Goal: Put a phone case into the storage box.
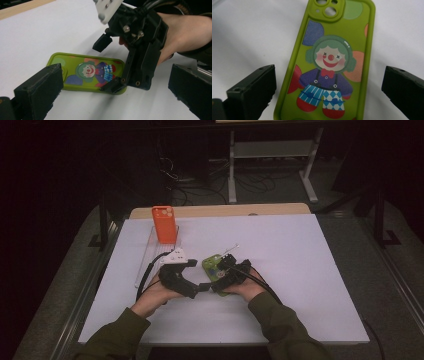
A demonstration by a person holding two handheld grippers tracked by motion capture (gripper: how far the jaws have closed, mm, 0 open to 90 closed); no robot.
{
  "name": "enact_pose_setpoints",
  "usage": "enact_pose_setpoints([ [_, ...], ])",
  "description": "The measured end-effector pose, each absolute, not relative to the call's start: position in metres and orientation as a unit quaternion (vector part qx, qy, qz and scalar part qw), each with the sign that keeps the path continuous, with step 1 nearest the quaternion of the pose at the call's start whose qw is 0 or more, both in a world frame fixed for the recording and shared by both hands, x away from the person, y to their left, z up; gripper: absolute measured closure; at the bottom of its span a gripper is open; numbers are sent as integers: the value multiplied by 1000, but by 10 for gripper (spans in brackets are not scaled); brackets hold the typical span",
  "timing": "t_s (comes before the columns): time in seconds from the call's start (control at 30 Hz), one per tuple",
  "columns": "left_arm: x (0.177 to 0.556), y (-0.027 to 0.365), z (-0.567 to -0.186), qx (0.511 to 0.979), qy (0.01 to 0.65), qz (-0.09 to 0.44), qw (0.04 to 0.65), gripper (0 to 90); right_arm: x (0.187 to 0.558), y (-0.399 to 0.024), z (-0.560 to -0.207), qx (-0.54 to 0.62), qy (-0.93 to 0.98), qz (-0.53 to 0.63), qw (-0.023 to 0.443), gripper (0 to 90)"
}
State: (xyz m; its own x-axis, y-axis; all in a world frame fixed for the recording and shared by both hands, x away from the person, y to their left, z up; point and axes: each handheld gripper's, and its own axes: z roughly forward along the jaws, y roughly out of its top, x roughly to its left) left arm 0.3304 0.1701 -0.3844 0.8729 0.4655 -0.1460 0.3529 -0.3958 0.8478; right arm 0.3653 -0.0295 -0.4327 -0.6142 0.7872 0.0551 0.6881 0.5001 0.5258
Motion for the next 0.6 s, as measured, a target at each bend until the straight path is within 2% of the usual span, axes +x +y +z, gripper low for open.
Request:
enact_pose_setpoints([
  [0.3, 331, 171, -384, 833, 245, 58, 492, 0, 369, -26, -441, 433, 865, 236, 90, 0],
  [0.6, 331, 171, -383, 833, 245, 59, 493, 0, 367, -25, -440, 427, 870, 229, 94, 74],
])
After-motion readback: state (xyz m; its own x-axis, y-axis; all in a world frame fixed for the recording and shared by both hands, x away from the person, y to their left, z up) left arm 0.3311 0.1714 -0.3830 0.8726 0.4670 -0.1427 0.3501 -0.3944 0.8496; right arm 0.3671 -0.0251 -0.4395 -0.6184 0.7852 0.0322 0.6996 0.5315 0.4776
